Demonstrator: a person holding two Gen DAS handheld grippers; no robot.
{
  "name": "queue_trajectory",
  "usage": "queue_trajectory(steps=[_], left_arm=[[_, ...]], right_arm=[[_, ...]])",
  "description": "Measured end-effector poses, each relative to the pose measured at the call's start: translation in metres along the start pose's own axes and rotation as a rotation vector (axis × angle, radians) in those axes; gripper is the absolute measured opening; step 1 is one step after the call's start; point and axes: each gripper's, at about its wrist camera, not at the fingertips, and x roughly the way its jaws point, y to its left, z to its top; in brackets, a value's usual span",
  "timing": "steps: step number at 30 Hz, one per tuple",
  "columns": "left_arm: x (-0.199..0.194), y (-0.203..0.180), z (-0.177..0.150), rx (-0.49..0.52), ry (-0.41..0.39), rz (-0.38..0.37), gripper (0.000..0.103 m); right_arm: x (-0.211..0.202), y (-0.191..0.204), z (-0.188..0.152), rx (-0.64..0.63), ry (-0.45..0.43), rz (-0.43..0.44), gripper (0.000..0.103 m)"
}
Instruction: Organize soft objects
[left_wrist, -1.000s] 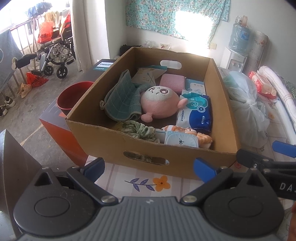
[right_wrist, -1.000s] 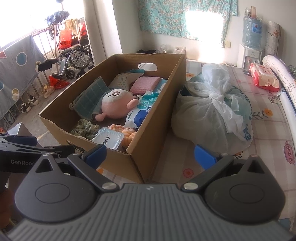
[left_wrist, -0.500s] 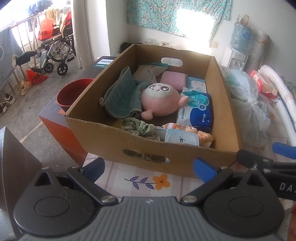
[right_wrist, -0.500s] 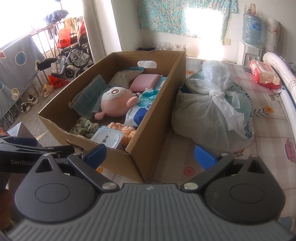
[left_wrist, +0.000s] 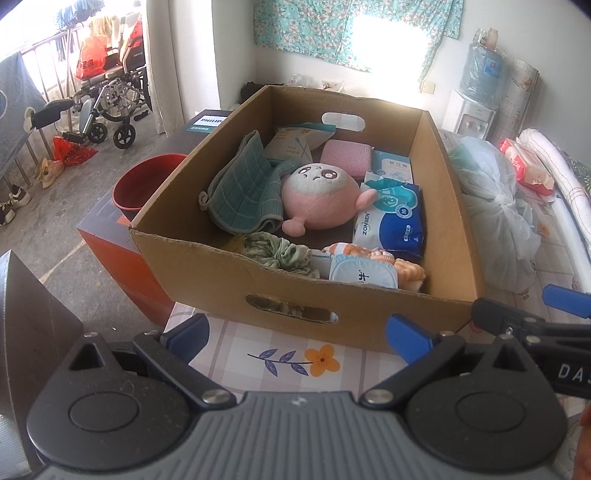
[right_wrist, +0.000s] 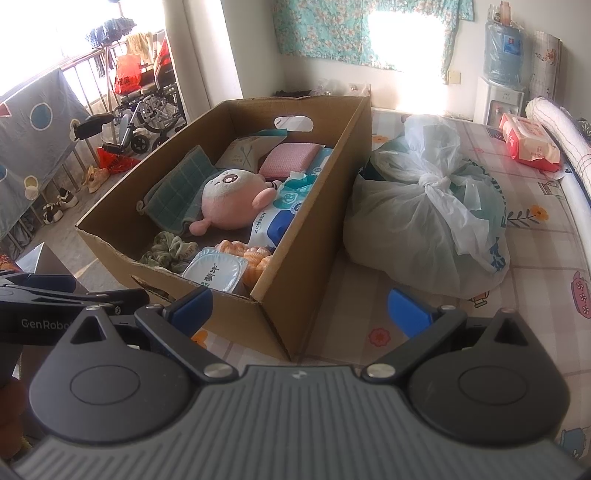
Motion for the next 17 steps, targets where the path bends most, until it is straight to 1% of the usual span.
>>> queue_trajectory(steps=[17], left_arm=[[0.0017, 0.0011, -0.0032, -0.003, 0.007, -0.001, 0.103]], right_arm=[[0.0015, 0.0008, -0.0024, 0.004, 0.005, 0.002, 0.102]])
